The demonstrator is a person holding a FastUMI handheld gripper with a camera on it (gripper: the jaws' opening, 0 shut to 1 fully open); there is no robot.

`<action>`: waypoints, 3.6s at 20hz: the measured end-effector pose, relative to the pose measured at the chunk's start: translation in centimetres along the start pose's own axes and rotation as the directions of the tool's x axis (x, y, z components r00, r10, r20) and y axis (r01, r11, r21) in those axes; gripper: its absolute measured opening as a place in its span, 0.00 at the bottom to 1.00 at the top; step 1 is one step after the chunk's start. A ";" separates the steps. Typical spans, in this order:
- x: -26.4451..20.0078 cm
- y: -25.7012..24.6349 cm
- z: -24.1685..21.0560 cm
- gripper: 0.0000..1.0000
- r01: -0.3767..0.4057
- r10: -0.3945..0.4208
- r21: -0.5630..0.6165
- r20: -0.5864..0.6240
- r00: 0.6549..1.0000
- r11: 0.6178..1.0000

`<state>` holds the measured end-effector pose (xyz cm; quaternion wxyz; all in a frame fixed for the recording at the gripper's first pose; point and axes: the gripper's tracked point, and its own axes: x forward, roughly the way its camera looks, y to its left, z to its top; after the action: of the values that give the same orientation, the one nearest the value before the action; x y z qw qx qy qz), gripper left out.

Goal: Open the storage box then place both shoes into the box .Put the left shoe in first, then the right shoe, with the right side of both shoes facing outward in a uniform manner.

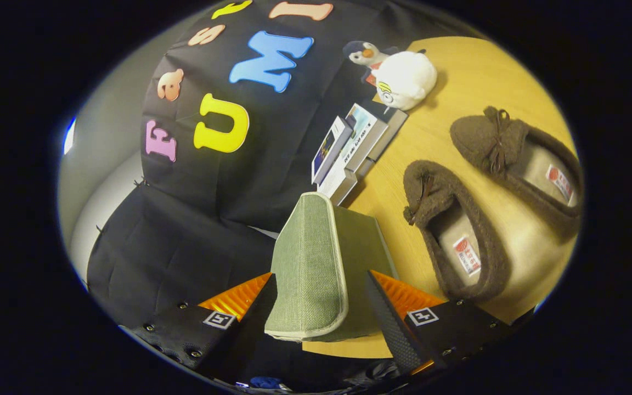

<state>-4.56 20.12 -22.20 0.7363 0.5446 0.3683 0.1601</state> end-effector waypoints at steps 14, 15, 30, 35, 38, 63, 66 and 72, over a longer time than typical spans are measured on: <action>2.2 0.1 -3.5 0.84 -0.074 0.105 0.260 -0.106 0.989 0.963; 2.2 0.3 -3.8 0.79 -0.079 0.114 0.263 -0.120 0.986 0.962; 0.2 5.1 -2.0 0.01 -0.182 0.200 0.129 -0.138 0.970 0.975; -0.6 10.0 -1.6 0.01 -0.236 0.232 -0.005 -0.161 0.959 0.972; -0.4 13.0 -1.7 0.01 -0.268 0.256 -0.049 -0.177 0.950 0.962; 8.6 26.1 -14.1 0.20 -0.308 0.185 -0.476 -0.288 0.940 0.824; 8.9 26.2 -13.9 0.76 -0.303 0.177 -0.516 -0.280 0.944 0.801; 7.6 22.9 -9.3 0.95 -0.184 0.099 -0.620 -0.170 0.981 0.763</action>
<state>-2.33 39.48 -5.23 0.8372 0.2802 0.2969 0.3639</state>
